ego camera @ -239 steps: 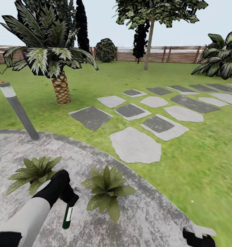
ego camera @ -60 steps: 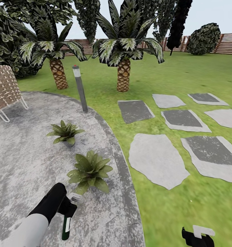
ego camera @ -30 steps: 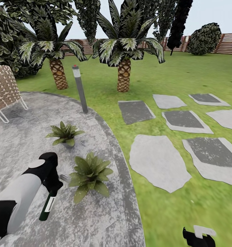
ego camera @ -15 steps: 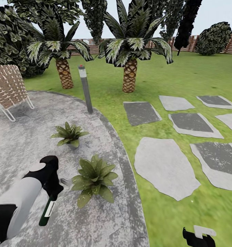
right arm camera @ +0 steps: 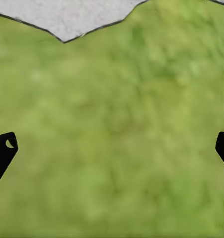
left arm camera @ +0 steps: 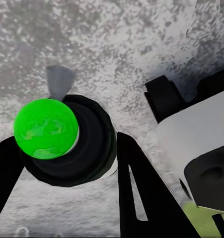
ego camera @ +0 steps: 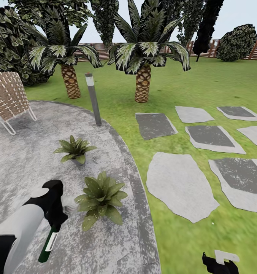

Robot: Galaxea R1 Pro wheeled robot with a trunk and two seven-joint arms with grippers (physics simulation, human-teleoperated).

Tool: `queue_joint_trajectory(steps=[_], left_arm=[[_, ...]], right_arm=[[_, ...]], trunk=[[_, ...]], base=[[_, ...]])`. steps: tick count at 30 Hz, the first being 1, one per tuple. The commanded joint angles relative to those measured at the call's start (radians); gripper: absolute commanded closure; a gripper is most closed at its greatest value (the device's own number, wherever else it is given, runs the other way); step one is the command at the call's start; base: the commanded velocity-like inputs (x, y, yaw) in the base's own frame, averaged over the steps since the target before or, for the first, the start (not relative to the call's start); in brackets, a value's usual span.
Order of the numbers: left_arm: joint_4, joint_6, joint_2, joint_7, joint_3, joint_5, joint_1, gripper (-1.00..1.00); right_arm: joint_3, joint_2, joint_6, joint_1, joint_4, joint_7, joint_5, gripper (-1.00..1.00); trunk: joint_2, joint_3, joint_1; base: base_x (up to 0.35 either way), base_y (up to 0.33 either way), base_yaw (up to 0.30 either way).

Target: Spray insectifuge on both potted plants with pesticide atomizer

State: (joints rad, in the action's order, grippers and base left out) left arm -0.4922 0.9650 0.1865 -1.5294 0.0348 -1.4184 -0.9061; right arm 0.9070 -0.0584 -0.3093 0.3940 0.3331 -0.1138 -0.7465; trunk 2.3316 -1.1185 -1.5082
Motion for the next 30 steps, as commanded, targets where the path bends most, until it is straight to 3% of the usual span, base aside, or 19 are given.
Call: queue_joint_trajectory(steps=[1,4,7,12,15,20,24,30], left_arm=[[-0.001,0.010,0.008,0.001,0.002,-0.005,0.007,1.00],[-0.005,0.009,0.044,0.035,-0.001,-0.002,0.018,1.00],[-0.053,0.009,0.049,0.045,-0.012,0.005,0.021,1.00],[-0.086,0.012,-0.007,0.041,-0.015,0.007,0.019,1.00],[-0.089,0.013,-0.061,0.027,-0.015,0.008,0.012,1.00],[-0.108,0.012,-0.063,-0.040,-0.013,0.009,0.001,1.00],[-0.185,0.008,-0.069,-0.041,-0.007,0.002,-0.030,1.00],[-0.197,0.009,-0.074,-0.041,0.004,-0.007,-0.084,1.00]], right_arm=[[0.007,0.000,-0.005,0.001,-0.002,-0.003,-0.011,-1.00],[0.007,0.000,-0.005,0.001,-0.002,-0.003,-0.011,-1.00],[0.007,0.000,-0.005,0.001,-0.002,-0.003,-0.011,-1.00],[0.007,0.000,-0.005,0.001,-0.003,-0.003,-0.011,-1.00],[0.007,0.000,-0.005,0.001,-0.002,-0.003,-0.011,-1.00],[0.007,0.000,-0.005,0.000,-0.002,-0.003,-0.011,-1.00],[0.007,0.000,-0.005,0.001,-0.002,-0.003,-0.011,-1.00],[0.007,-0.002,-0.005,0.000,-0.002,-0.003,-0.011,-1.00]], trunk=[[0.000,-0.001,0.000],[0.000,-0.001,0.000],[0.000,-0.001,0.000],[0.000,-0.001,0.000],[0.000,-0.001,0.000],[0.000,-0.001,0.000],[0.000,-0.001,0.000],[0.000,-0.001,0.000]], base=[[0.000,-0.002,0.000],[0.000,0.000,0.000],[0.000,0.000,0.000],[0.000,0.000,0.000],[0.000,0.000,0.000],[0.000,0.000,0.000],[0.000,0.000,0.000],[0.000,0.000,0.000]])
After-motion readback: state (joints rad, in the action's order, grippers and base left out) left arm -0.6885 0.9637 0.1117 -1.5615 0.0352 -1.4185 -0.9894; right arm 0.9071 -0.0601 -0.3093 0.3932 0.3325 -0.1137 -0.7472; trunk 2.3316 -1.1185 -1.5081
